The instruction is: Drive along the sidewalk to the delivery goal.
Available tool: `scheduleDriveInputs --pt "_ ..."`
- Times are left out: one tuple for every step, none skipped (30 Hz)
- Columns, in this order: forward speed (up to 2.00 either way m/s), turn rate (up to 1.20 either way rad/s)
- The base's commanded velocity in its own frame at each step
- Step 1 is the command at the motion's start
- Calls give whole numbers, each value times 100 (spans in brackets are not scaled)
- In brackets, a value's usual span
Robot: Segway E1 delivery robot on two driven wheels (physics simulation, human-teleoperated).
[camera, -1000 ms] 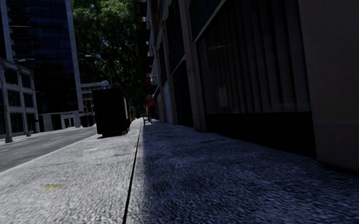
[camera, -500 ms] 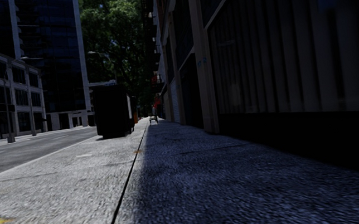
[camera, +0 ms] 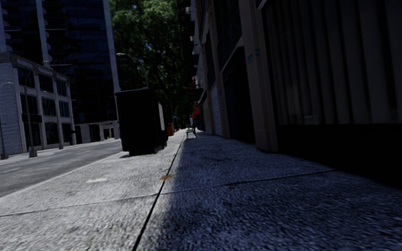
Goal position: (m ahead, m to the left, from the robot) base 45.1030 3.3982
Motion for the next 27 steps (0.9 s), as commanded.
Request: scheduleDriveInputs --pt "200 31" --pt "200 31" --pt "200 31" --pt "200 31" --pt "200 24" --pt "200 24" --pt "200 0" --pt "200 0" --pt "200 0" --pt "200 0" --pt "200 0" --pt "200 0" --pt "200 0" --pt "200 0" --pt "200 0" --pt "200 0" --pt "200 0" --pt "200 0" --pt "200 0" --pt "200 0" --pt "200 0" --pt "200 0" --pt "200 0" --pt "200 0" --pt "200 0" --pt "200 0" --pt "200 0"
